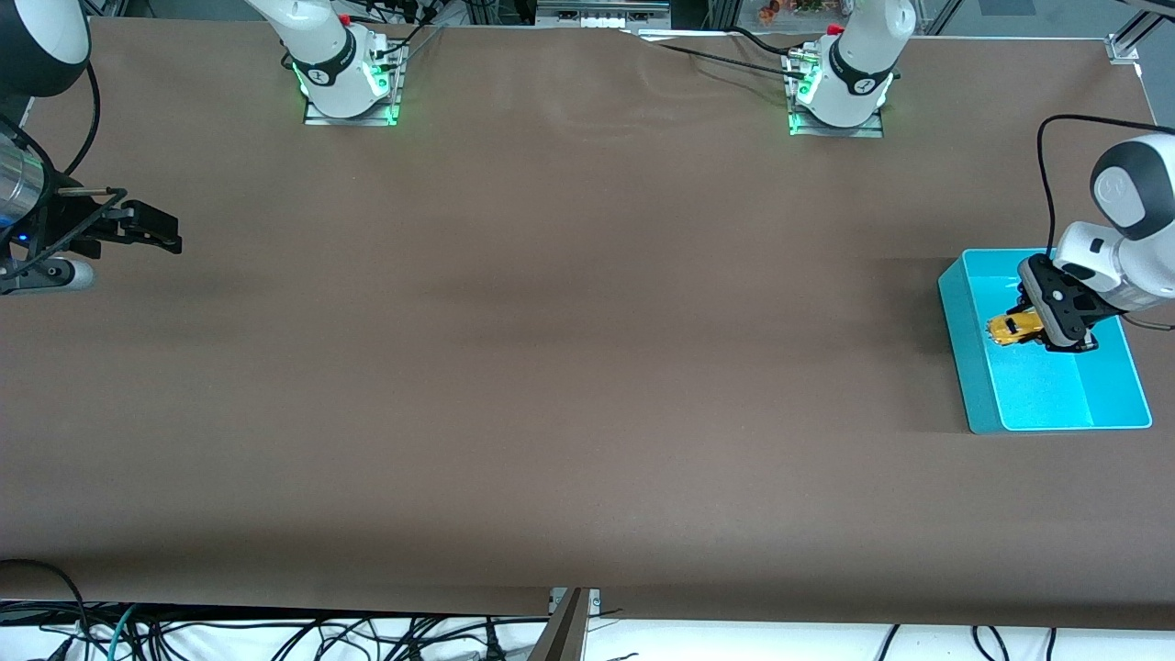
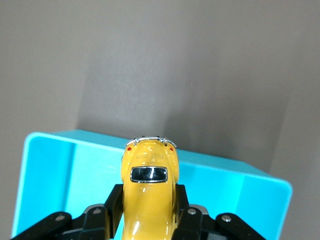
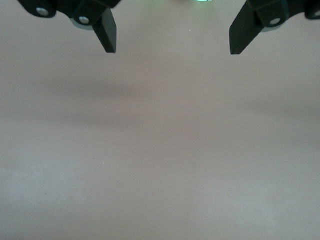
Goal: Wind and store yellow beetle car
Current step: 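Lift the car with the left gripper and carry it over the bin, then lower the car into the cyan bin and open the left gripper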
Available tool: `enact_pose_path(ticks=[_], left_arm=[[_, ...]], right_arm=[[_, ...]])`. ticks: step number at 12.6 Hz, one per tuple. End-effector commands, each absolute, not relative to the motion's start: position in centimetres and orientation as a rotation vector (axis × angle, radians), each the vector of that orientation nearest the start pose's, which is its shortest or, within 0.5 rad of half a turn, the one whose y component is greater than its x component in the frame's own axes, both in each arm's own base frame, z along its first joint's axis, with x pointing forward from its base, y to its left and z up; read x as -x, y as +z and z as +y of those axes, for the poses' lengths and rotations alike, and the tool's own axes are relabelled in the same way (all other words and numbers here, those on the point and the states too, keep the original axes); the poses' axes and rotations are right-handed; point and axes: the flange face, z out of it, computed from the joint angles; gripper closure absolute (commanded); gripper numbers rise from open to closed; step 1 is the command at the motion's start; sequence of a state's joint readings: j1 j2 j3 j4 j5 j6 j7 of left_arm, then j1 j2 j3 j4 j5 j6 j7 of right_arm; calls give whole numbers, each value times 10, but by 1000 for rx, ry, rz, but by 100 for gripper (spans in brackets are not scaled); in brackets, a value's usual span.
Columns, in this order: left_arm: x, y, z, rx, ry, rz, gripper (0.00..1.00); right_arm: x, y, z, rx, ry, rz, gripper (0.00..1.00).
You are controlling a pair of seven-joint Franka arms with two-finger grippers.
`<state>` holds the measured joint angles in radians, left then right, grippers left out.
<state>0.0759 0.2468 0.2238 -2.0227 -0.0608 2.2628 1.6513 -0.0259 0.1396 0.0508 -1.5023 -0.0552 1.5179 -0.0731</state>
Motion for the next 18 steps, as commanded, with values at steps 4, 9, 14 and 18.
enact_pose_path(ticks=[4, 9, 14, 18], left_arm=[[-568, 251, 207, 2392, 195, 1971, 100], [-561, 235, 213, 2464, 228, 1904, 84], [-544, 222, 212, 2590, 268, 1759, 36], [-542, 215, 212, 2632, 287, 1699, 0]], right_arm=[[-591, 577, 9, 3180, 184, -141, 0], [-591, 577, 9, 3180, 184, -141, 0], [-591, 578, 10, 3180, 181, -144, 0], [-591, 578, 9, 3180, 182, -141, 0]])
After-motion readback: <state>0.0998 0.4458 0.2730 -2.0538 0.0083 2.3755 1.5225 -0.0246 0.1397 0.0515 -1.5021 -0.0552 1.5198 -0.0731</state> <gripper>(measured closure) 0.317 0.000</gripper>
